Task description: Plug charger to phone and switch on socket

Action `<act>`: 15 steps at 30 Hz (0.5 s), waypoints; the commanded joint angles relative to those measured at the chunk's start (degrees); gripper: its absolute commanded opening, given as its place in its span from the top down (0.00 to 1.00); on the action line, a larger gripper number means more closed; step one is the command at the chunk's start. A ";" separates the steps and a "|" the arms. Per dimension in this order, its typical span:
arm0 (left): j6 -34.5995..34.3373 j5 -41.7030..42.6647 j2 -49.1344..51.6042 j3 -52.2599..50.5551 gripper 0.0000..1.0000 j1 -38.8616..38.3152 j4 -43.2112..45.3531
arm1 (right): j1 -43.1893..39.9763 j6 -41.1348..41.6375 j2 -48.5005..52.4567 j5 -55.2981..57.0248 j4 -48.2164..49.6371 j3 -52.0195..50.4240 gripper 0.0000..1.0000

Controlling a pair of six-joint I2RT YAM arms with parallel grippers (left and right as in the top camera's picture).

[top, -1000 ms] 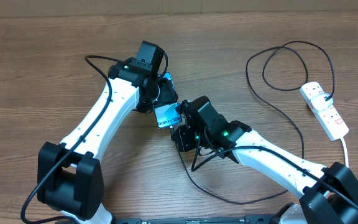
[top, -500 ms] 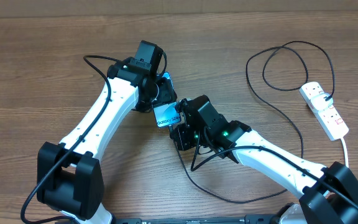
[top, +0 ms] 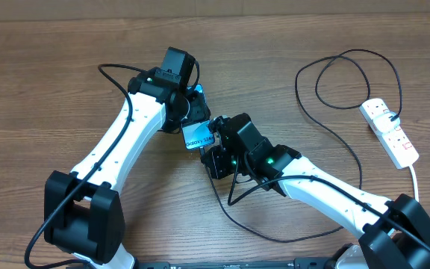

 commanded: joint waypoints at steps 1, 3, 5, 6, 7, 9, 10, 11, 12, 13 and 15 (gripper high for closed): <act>0.72 2.84 0.28 1.22 0.71 -1.60 -0.94 | -0.24 0.04 0.26 3.26 0.63 1.79 0.96; 0.72 2.60 0.28 1.22 0.71 -1.60 -0.92 | -0.24 0.04 0.26 3.26 -0.87 1.79 0.96; 0.72 2.14 0.28 1.22 0.71 -1.60 -0.83 | -0.24 0.02 0.26 3.26 -2.34 1.79 0.96; 0.70 1.73 0.28 1.22 0.71 -1.60 -0.83 | -0.24 0.04 0.26 3.23 -2.86 1.79 0.96; 0.72 1.42 0.28 1.22 0.71 -1.60 -0.83 | -0.24 0.02 0.26 3.23 -3.15 1.79 0.94; 0.70 1.18 0.28 1.22 0.70 -1.60 -0.83 | -0.24 0.02 0.24 3.23 -3.39 1.79 0.88; 0.72 1.11 0.28 1.22 0.71 -1.60 -0.74 | -0.24 0.04 0.24 3.21 -3.34 1.84 0.86; 0.72 1.11 0.28 1.22 0.71 -1.60 -0.59 | -0.24 0.02 0.24 3.19 -3.37 1.86 0.85; 0.72 0.98 0.28 1.22 0.71 -1.60 -0.39 | -0.24 0.02 0.22 3.06 -3.39 1.86 0.85; 0.70 0.50 0.28 1.22 0.71 -1.60 -0.17 | -0.24 0.02 0.17 3.02 -3.58 1.86 0.84; 0.68 -1.68 0.28 1.22 0.70 -1.60 0.24 | -0.24 0.04 -0.26 2.99 -4.81 1.88 0.82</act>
